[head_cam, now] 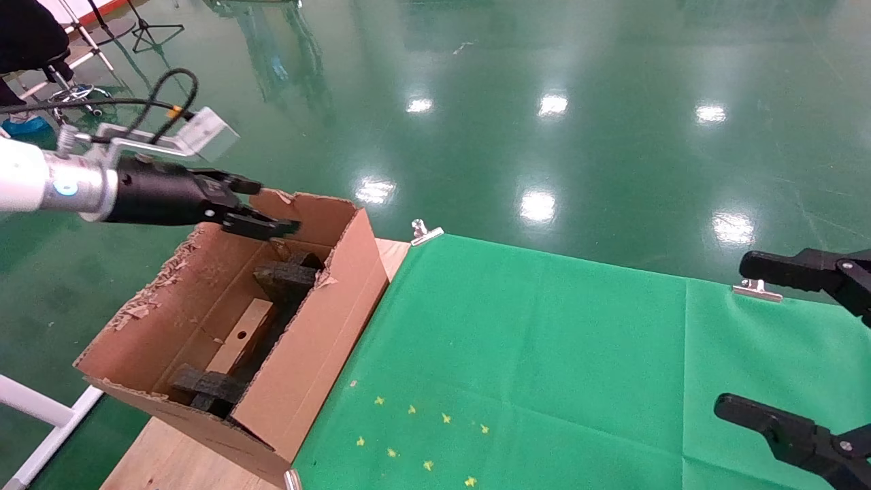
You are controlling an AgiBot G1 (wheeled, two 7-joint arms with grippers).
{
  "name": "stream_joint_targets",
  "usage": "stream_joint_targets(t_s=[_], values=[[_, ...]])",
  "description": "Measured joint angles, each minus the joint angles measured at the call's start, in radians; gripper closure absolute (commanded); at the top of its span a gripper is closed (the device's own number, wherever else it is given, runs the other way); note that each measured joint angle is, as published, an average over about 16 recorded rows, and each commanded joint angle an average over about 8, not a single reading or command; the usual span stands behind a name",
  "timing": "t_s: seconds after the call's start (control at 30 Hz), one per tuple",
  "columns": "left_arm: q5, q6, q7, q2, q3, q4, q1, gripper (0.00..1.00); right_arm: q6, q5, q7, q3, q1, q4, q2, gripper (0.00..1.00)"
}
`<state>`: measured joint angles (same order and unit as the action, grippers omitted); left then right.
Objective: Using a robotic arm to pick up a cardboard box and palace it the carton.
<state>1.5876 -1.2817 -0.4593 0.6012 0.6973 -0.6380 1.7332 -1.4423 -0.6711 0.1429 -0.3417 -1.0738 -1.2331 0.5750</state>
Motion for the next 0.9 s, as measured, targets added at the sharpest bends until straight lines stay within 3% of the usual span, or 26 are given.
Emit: stream_joint_targets(t_s=[0.9], values=[[-0.445, -0.111, 0.141, 0.005, -0.217, -0.336, -0.342, 0.0, 0.0, 0.0, 0.0, 0.0, 0.0, 0.0, 0.0, 0.0]])
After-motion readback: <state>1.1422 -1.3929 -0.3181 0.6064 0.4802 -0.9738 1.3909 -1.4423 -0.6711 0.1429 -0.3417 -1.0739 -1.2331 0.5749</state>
